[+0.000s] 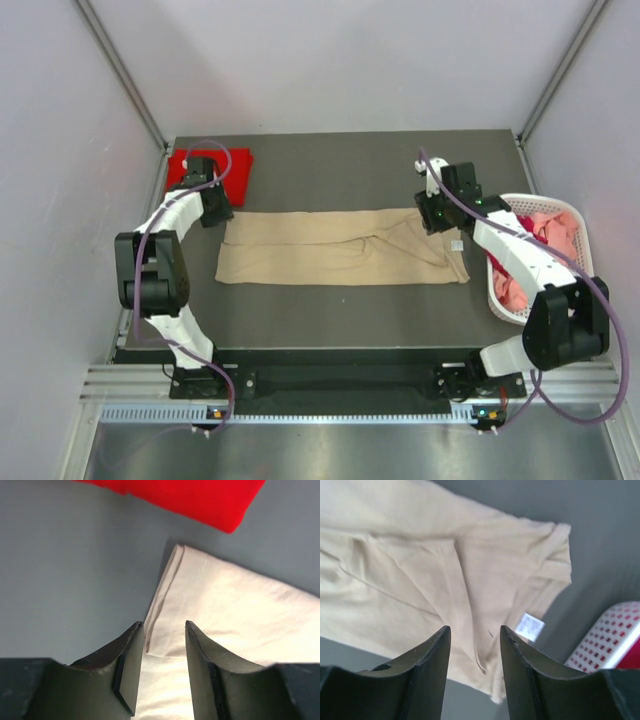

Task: Fold and stack the t-shirts
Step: Fold the tshirt

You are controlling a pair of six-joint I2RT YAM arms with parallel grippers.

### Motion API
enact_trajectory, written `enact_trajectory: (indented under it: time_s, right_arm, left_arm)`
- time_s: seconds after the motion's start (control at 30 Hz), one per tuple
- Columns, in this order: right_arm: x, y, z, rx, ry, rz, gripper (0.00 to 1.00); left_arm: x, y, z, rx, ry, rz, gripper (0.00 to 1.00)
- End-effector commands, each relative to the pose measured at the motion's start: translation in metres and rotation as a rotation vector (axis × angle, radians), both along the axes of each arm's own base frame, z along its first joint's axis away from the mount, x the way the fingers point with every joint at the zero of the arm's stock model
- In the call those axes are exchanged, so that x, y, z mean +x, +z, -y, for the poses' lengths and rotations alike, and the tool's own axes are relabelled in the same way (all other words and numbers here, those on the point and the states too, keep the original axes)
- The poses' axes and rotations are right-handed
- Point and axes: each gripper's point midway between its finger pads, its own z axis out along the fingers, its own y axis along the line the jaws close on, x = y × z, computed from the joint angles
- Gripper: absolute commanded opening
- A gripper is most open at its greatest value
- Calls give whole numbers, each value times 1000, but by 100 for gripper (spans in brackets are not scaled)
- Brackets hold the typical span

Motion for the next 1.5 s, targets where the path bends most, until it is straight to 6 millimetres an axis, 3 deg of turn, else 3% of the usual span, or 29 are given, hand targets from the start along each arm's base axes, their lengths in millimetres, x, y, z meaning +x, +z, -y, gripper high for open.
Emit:
enact_trajectory:
  time_s: [0.0, 0.17, 0.3, 0.37, 0.47, 0.6, 0.77, 0.93, 1.13, 1.23, 1.37, 1.47]
  right_arm:
    - [29, 8, -18, 99, -119, 17, 45]
    - [28, -17, -40, 145, -123, -76, 43]
    - [17, -45, -28, 96, -176, -114, 37]
    - [12, -56, -22, 71, -199, -137, 36]
    - [8, -65, -21, 67, -187, -155, 35]
    - [22, -55, -41, 149, -63, -136, 40]
    - [41, -62, -38, 127, 28, -154, 45]
    - [56, -81, -36, 118, 64, -188, 48]
    - [63, -87, -50, 160, 145, -197, 49]
    - [60, -87, -57, 190, 179, -198, 48]
    - [55, -86, -58, 203, 185, -200, 33]
    - [53, -85, -61, 218, 193, -191, 29]
  left_arm:
    - [-3, -6, 5, -38, -12, -48, 44]
    - [-13, -34, 4, -28, -18, -127, 42]
    - [-19, -53, -1, -6, 3, -189, 33]
    - [-15, -50, -7, 23, 31, -182, 29]
    - [-10, -38, -13, 45, 60, -155, 28]
    - [1, -11, -17, 56, 85, -93, 34]
    - [8, 12, -15, 50, 80, -52, 35]
    - [8, 32, 23, -138, -17, 9, 36]
    - [2, 64, 40, -210, -75, 97, 38]
    - [0, 75, 45, -237, -91, 126, 38]
    - [-2, 84, 48, -256, -97, 151, 38]
    - [-3, 85, 52, -277, -102, 154, 38]
